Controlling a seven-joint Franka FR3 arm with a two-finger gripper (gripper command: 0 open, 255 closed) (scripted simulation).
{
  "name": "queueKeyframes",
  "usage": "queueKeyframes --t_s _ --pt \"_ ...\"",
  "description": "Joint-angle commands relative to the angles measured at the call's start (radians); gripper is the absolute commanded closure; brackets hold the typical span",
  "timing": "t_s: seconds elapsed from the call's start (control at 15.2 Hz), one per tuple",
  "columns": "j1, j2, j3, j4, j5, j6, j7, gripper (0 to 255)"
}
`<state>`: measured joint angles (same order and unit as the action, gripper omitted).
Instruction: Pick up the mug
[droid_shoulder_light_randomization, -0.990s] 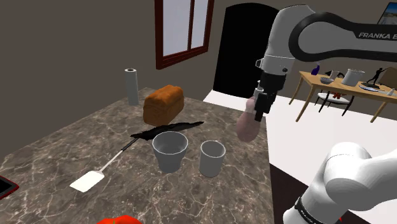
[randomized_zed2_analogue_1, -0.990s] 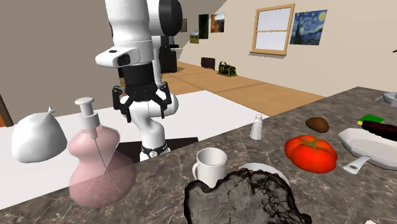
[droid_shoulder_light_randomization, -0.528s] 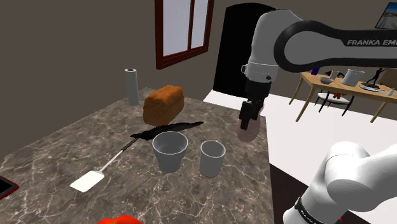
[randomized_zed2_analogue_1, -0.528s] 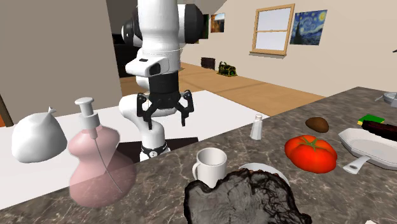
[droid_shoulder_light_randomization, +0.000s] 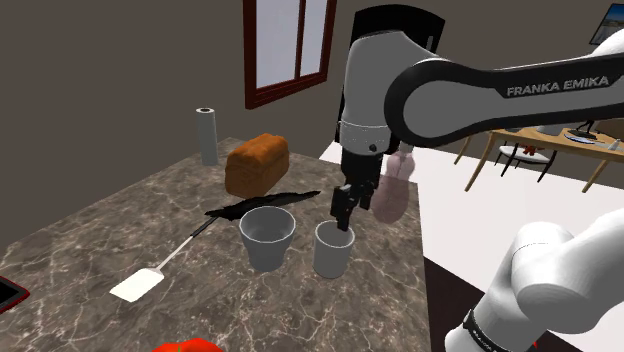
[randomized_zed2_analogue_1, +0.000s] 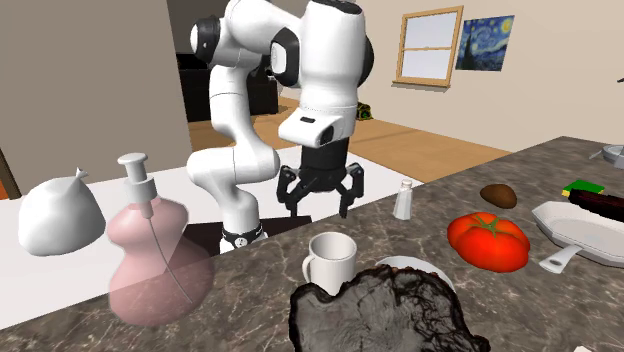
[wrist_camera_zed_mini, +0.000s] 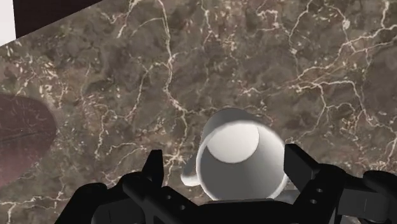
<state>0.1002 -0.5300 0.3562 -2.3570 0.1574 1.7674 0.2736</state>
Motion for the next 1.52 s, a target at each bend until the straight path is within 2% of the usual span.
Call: queueKeyframes --t_s 0.0,0.26,0.86,0.92,1.45 --pt "0.001 0.061 0.043 0.029 -0.005 0.029 0.046 0" --pt "0.003 0.18 0.124 0.097 -0.031 0.07 0.14 0" --pt "0.004 0.211 0.14 0.02 -0.033 0.177 0.149 0" --pt "0.004 0.211 0.14 0.018 -0.033 0.179 0.15 255" --pt "0.005 0.212 0.141 0.019 -0.033 0.179 0.151 255"
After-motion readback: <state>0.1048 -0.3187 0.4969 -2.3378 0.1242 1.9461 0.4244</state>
